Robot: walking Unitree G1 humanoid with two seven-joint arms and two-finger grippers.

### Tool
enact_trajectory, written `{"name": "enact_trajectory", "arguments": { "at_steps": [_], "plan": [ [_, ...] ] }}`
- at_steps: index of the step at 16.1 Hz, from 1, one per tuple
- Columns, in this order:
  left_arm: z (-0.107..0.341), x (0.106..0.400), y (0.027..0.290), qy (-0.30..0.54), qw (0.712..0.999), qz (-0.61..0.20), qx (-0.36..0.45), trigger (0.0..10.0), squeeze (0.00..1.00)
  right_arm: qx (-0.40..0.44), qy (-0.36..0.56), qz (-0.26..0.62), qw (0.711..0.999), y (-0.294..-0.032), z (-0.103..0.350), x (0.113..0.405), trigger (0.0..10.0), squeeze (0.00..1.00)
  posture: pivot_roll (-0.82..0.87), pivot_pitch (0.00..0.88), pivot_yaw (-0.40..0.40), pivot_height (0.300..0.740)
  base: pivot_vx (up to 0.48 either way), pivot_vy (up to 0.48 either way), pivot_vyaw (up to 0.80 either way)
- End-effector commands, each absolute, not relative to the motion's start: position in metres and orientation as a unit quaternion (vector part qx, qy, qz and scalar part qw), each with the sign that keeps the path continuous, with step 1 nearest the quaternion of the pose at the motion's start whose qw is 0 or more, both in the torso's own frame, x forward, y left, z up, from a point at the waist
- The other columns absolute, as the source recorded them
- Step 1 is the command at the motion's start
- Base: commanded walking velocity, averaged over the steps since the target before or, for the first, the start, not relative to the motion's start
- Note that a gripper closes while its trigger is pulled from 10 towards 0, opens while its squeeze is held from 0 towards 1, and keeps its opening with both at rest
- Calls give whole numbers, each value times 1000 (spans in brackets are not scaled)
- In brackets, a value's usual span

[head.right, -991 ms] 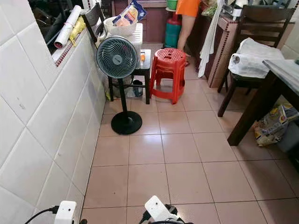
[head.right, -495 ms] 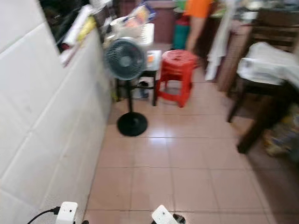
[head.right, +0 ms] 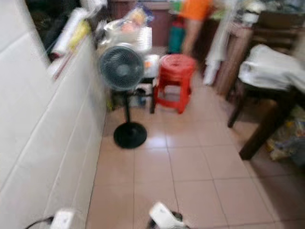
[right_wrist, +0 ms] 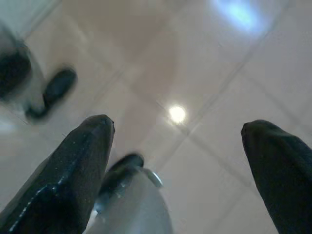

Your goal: Setting the table

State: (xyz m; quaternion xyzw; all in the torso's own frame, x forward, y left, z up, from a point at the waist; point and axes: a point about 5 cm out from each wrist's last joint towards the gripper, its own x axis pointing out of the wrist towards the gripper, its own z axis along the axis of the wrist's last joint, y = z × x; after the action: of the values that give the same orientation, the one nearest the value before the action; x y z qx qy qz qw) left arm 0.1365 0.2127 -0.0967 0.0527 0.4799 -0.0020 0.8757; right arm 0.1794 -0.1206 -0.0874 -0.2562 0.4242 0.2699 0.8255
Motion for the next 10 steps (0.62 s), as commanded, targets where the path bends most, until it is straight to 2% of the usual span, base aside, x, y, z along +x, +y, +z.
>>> {"name": "enact_trajectory", "arguments": {
  "at_steps": [1, 3, 5, 7, 10],
  "plan": [
    [-95, 145, 203, 467, 883, -14, 48, 10000, 0, -264, 434, 251, 824, -141, -86, 184, 10000, 0, -10, 0, 11, 740, 315, 292, 0],
    [-95, 145, 203, 468, 882, -14, 49, 10000, 0, -264, 432, 246, 827, -150, -81, 194, 10000, 0, -10, 0, 9, 740, 315, 291, 0],
    [-95, 145, 203, 467, 883, -15, 51, 10000, 0, -265, 432, 240, 828, -156, -78, 199, 10000, 0, -10, 0, 8, 740, 332, 0, 0],
    [-95, 144, 202, 465, 884, -16, 41, 10000, 0, -266, 431, 240, 829, -158, -76, 202, 10000, 0, -12, 0, 6, 740, 0, 0, 0],
    [-95, 144, 200, 462, 886, -19, 37, 10000, 0, -264, 428, 239, 831, -158, -75, 204, 10000, 0, -19, 0, 8, 740, 0, -439, 0]
  ]
}}
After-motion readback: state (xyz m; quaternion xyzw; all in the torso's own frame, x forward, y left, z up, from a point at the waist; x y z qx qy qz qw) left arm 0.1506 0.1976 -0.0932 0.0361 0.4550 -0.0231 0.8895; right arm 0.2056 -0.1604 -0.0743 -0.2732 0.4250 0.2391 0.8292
